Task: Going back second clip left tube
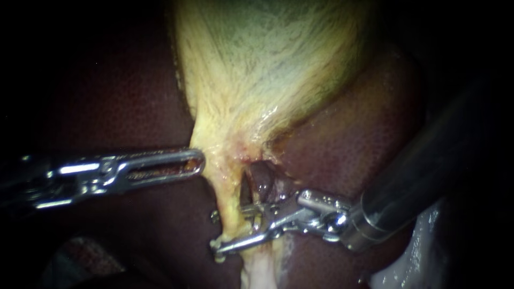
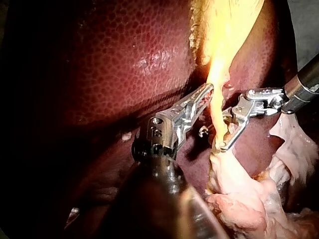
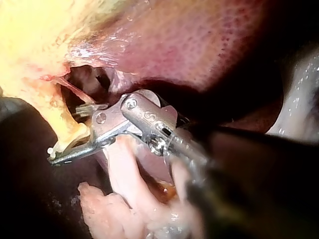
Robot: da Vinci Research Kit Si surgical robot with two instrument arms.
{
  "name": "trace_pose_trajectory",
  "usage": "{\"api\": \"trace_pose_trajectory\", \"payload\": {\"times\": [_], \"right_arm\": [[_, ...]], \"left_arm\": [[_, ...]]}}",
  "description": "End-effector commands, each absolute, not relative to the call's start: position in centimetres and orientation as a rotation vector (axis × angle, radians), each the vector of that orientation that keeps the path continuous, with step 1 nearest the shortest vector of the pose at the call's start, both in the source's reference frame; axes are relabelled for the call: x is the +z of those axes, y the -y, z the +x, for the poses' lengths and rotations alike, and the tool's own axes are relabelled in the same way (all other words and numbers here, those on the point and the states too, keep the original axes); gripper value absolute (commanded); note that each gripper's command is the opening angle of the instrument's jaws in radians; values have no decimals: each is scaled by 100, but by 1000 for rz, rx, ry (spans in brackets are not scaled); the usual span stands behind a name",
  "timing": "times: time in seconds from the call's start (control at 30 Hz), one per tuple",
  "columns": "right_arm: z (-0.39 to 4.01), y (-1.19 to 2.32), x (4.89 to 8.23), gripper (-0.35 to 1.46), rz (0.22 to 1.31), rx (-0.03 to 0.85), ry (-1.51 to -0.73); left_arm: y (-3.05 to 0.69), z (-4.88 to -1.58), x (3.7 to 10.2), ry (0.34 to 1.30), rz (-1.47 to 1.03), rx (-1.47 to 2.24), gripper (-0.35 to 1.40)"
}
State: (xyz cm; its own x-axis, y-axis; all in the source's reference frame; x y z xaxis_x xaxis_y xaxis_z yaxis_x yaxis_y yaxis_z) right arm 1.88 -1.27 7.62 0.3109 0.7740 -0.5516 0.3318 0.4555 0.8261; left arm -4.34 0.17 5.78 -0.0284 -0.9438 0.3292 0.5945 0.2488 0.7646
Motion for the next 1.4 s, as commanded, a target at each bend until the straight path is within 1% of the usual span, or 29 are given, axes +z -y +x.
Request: {"api": "trace_pose_trajectory", "payload": {"times": [0.03,0.1,0.17,0.63,0.87,1.17,1.4], "right_arm": [[188,127,761,49,1137,376,-1285],[189,129,759,48,1165,343,-1286],[190,130,757,46,1172,329,-1285],[206,129,757,44,1162,325,-1290],[209,126,760,42,1147,343,-1296],[212,126,759,45,1112,358,-1279],[213,124,756,50,1091,425,-1272]], "left_arm": [[-18,-434,578,960,465,-1302,-35],[-18,-434,578,960,465,-1302,-35],[-18,-435,578,960,468,-1301,-35],[-18,-439,580,960,469,-1300,-35],[-19,-441,580,961,471,-1300,-35],[-19,-444,580,961,473,-1299,-35],[-20,-446,579,961,475,-1299,-35]]}}
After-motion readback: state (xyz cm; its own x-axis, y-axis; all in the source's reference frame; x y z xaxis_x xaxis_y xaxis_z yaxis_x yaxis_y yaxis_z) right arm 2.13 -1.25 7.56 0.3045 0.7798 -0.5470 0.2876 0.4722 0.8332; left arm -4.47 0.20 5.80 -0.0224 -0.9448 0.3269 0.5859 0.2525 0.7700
